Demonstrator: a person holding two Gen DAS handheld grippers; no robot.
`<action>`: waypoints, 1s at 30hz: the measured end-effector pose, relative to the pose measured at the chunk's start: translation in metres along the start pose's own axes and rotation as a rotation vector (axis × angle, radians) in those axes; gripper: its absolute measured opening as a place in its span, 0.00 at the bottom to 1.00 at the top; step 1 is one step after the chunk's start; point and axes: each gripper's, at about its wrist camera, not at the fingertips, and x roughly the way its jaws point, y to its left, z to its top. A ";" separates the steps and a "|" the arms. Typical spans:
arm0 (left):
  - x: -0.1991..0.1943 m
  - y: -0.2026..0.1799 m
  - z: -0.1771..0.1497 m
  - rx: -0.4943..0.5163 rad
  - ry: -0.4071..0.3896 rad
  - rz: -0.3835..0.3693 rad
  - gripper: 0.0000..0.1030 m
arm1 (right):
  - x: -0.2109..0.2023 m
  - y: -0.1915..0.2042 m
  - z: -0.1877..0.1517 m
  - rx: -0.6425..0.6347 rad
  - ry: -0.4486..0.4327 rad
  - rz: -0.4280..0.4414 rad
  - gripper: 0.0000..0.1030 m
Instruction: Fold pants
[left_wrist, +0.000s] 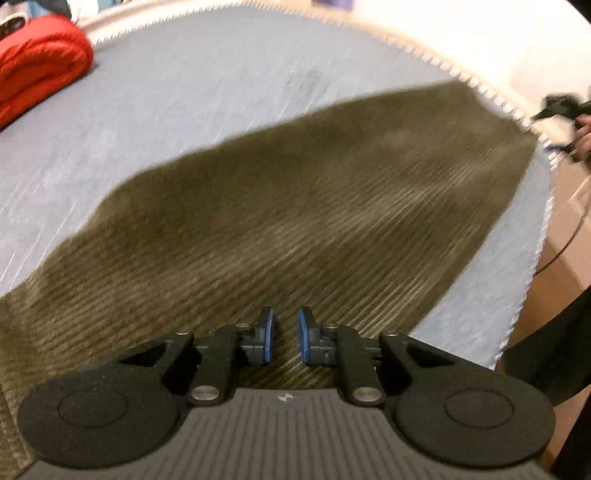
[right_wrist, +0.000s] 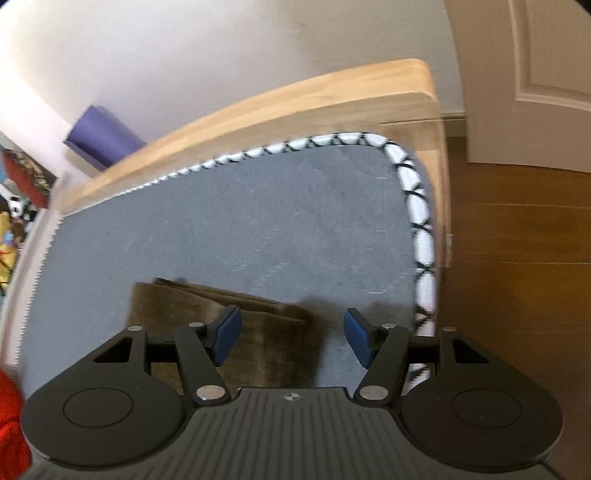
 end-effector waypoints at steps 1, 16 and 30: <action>-0.002 -0.001 0.000 -0.001 -0.017 -0.010 0.15 | 0.003 0.003 -0.002 -0.021 0.014 -0.002 0.66; 0.012 0.013 0.003 -0.053 0.017 0.010 0.17 | 0.010 0.034 -0.024 -0.169 -0.006 0.012 0.18; -0.040 0.072 0.019 -0.290 -0.119 0.023 0.16 | -0.175 0.206 -0.257 -1.277 -0.098 0.589 0.18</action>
